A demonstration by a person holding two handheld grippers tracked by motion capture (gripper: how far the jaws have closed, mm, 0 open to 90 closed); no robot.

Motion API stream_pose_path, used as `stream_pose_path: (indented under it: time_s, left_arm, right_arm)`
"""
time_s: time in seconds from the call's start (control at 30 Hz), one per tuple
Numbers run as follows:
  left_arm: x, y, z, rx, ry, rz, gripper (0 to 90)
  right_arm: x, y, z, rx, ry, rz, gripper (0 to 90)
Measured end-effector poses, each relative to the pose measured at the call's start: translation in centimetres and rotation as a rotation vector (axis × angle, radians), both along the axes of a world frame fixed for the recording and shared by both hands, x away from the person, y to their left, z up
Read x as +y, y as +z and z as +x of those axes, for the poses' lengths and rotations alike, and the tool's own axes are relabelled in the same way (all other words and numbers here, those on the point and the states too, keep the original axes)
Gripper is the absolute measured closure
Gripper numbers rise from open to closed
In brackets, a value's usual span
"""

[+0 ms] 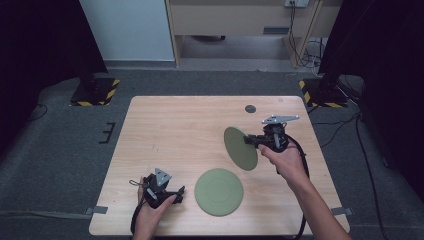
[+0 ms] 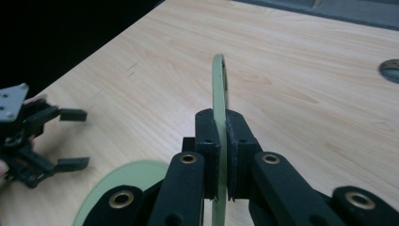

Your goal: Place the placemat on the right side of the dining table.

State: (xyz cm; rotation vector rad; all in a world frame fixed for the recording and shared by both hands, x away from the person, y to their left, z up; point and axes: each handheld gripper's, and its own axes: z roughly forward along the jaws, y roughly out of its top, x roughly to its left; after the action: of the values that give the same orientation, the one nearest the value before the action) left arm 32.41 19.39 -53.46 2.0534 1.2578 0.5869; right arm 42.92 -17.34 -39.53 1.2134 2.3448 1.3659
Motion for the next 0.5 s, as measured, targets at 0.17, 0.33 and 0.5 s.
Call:
stream_pose_path:
  time_s: [0.17,0.33,0.5]
  left_arm:
    - [0.1,0.0,0.1,0.004,0.008,0.002,2.3]
    - [0.2,-0.1,0.1,0.011,0.013,0.005,2.4]
    - [0.1,-0.1,0.2,0.015,0.015,0.013,2.3]
  right_arm:
    - [-0.1,0.2,0.6,-0.011,-0.047,0.001,85.8]
    - [-0.1,0.3,1.6,-0.029,-0.108,-0.003,85.8]
    - [-0.2,0.2,2.1,-0.036,-0.143,0.008,85.8]
